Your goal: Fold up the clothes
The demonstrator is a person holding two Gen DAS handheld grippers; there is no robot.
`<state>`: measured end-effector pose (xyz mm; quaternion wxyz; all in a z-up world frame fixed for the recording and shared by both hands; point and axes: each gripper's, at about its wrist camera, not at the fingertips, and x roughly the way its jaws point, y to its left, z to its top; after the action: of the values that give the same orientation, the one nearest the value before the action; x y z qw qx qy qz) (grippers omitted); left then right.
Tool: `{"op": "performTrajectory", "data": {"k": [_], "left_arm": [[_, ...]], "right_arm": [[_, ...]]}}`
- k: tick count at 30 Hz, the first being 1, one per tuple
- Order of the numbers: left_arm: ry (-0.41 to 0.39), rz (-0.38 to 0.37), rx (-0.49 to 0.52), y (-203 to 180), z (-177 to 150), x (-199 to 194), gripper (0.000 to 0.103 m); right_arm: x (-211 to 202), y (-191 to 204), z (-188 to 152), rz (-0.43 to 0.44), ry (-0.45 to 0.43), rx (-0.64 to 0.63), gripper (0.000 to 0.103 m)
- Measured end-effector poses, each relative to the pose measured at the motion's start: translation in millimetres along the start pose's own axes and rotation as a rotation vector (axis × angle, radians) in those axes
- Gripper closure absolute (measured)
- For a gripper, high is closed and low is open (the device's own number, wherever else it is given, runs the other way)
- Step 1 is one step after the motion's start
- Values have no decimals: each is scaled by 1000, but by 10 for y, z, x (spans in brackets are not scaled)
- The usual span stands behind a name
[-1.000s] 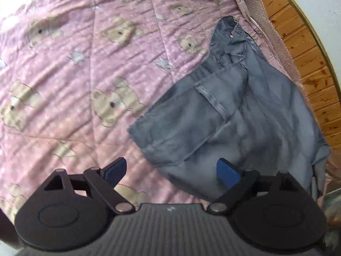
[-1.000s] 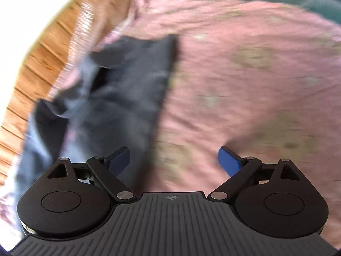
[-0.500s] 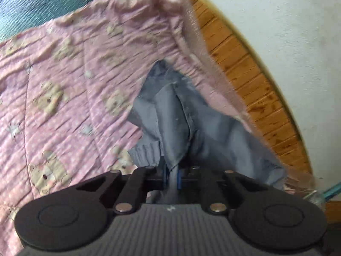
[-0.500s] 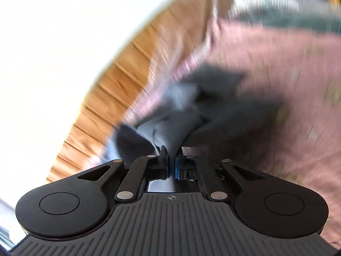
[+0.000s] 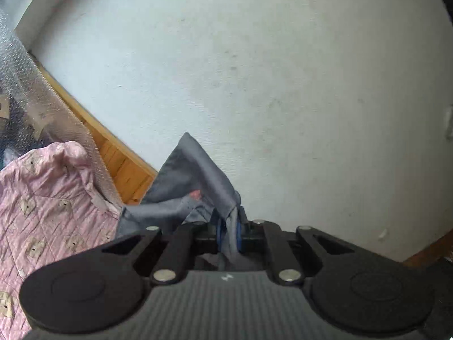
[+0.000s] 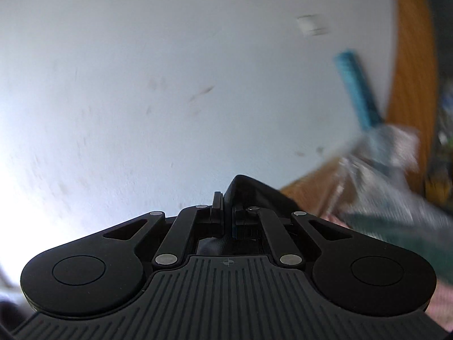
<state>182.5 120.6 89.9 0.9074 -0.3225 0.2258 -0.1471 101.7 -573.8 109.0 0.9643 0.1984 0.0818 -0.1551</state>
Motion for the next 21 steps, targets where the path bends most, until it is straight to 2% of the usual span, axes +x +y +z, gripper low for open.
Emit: {"op": "performTrajectory", "data": {"k": [3,5,6,7,8,9,11,12,14,16,18,20,21], "left_arm": [[36,297,-47,536,81,964,92],[87,508,-81,1128,-8,1497,83],[126,576,-90,1341,-115,1649,80],[168,636,-100,1532,-234,1783,79],[211,697,-109,1722,-353,1916,79],[238,694,-119,1820,-503,1911,79],[286,648,-88,1888,-818,1775,74],[310,649,-63,1915,-978,1634,73],[359,666,-8,1969,-1299,1313,64],[402,682,-14,2074,-1582,980,60],[423,693,-79,2158,-1764,766,54],[411,709,-163,2331,-1915,643,36],[397,719,-202,2404,-1951,632,35]], "right_arm": [[1232,535,-102,9,133,-44,99],[2049,832,-471,59,288,-50,67],[2441,964,-673,91,373,-54,30],[2755,1058,-898,107,455,-61,23],[2879,1065,-1109,110,504,-68,25],[2886,1019,-1277,120,521,-70,27],[2839,887,-1612,133,546,-78,17],[2716,757,-1779,128,543,-88,14],[2514,294,-2096,19,544,-87,14],[2313,-259,-2390,-122,543,-46,14],[2124,-820,-2622,-232,543,94,13],[2124,-1218,-2821,-265,569,215,10],[2124,-1416,-2921,-281,582,275,10]]}}
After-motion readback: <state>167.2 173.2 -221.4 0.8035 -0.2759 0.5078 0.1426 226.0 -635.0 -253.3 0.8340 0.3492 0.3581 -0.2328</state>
